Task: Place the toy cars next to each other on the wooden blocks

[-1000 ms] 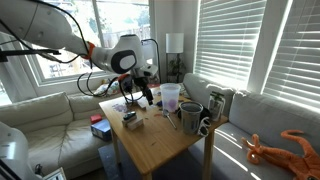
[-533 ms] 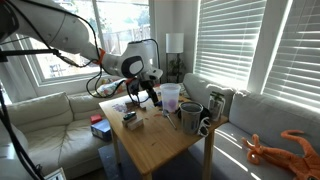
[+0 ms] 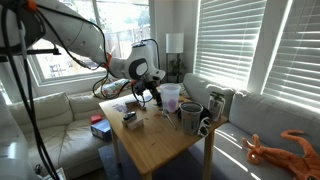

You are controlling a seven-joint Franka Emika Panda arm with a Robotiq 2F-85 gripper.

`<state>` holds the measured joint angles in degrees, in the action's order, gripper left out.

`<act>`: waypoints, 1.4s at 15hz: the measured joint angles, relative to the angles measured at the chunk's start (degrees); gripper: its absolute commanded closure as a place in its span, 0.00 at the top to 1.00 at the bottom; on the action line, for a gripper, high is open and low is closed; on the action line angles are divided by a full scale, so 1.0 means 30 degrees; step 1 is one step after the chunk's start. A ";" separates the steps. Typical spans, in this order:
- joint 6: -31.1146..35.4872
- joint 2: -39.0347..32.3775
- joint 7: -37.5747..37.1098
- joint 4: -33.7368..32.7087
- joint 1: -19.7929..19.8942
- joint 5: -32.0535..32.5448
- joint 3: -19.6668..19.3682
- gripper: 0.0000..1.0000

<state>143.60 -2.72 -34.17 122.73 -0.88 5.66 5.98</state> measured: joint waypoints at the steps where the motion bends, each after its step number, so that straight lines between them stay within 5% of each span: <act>1: 0.0051 -0.0265 -0.0090 -0.0212 -0.0076 0.0154 -0.0075 1.00; 6: 0.0279 -0.1251 -0.0178 -0.1168 -0.0475 0.0438 -0.0466 0.98; 8: 0.0313 -0.1521 -0.0179 -0.1484 -0.0627 0.0440 -0.0586 0.74; 17: 0.0320 -0.2234 -0.0178 -0.2146 -0.1114 0.0429 -0.0865 0.13; 21: 0.0320 -0.1972 -0.0178 -0.2181 -0.1308 0.0346 -0.0862 0.10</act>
<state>144.56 -8.63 -34.70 116.18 -4.80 6.70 3.39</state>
